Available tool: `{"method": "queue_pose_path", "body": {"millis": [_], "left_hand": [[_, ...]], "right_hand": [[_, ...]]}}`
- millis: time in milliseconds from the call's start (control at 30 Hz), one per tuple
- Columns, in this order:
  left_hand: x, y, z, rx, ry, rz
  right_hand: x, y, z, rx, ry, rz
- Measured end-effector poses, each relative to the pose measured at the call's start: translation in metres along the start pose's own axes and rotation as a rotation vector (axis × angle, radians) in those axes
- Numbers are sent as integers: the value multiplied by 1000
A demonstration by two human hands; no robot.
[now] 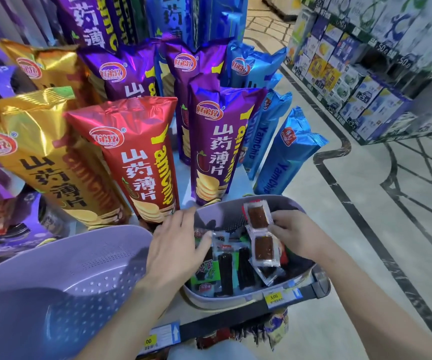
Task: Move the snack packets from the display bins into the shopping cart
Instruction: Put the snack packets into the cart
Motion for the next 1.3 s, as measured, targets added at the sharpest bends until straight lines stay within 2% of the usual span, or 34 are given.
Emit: {"method": "queue_pose_path", "body": {"millis": [133, 200, 267, 400, 533, 600, 700, 767, 833, 900, 967, 1100, 1300], "left_hand": [[14, 9, -1, 62, 1, -344], [20, 18, -1, 91, -40, -423], [24, 24, 1, 77, -62, -411], [32, 31, -1, -10, 7, -395], [28, 29, 1, 97, -112, -776], [25, 27, 3, 172, -151, -947], [16, 20, 6, 256, -183, -1130], [10, 14, 7, 304, -186, -1200], [4, 9, 8, 354, -187, -1250], [0, 6, 9, 358, -183, -1269], [-3, 4, 10, 352, -183, -1283], [-7, 0, 12, 351, -180, -1301], [-9, 0, 11, 300, -181, -1311]], "right_hand": [[1, -25, -17, -30, -99, 597], [-5, -36, -20, -8, -165, 791], [-11, -46, -20, 40, -204, 887], [-22, -58, -17, 103, -284, 969], [-24, -63, -11, 128, -303, 986], [-19, -56, -6, 76, -259, 971], [-10, -27, 3, -133, -38, 795], [-8, -3, 9, -227, 15, 478], [-14, 14, 13, -231, -115, 68], [-26, 23, 14, -242, -280, -212], [-39, 32, 17, -294, -356, -300], [-49, 33, 24, -281, -411, -466], [-59, 34, 25, -255, -505, -478]]}}
Point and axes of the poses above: each hand's wrist, its own z-axis towards the middle knuckle, its own x-axis out of the back of the hand, y = z × x, the point moved 3 cm from there along z, towards the middle knuckle, and after that the axes turned 1 degree about x, right-handed, at the moved point
